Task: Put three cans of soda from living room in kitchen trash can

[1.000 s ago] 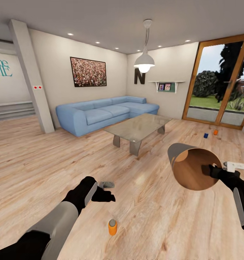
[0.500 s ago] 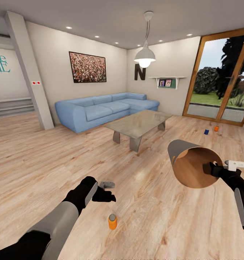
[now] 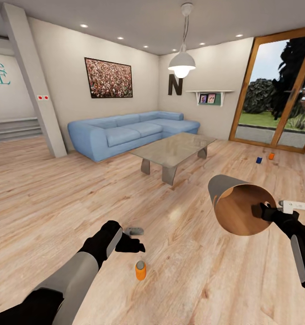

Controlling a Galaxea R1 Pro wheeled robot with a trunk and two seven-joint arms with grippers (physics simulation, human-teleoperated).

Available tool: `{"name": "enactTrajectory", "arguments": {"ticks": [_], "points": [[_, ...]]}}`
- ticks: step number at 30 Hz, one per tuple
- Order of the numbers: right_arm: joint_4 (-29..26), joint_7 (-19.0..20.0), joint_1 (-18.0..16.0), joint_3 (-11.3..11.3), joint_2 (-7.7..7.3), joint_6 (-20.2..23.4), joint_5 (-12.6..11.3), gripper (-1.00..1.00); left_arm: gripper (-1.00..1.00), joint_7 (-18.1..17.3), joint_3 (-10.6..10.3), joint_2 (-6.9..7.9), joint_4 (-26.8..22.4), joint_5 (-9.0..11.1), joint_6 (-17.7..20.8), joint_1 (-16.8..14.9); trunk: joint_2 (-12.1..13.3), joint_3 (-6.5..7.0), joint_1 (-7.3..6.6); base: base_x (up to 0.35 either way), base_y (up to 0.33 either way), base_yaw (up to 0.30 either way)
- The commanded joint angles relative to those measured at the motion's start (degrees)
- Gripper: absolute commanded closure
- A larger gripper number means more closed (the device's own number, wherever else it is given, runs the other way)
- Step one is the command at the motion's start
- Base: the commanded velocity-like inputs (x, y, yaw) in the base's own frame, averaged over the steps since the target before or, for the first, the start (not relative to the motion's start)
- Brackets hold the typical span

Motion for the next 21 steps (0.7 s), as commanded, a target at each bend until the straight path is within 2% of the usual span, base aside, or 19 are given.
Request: {"name": "enactTrajectory", "arguments": {"ticks": [1,21], "points": [[-0.21,0.38,-0.06,-0.11,0.02,0.35,-0.43,1.00,-1.00,0.23,-0.28,0.04,-0.06,0.55,0.23,-0.03,-0.45,-0.32,0.21,0.000,0.000,0.000],[-0.31,0.28,0.04,0.20,0.04,0.39,-0.43,1.00,-1.00,0.30,-0.28,0.01,-0.04,0.55,0.21,-0.04,-8.47,-5.72,4.60,0.000,0.000,0.000]]}}
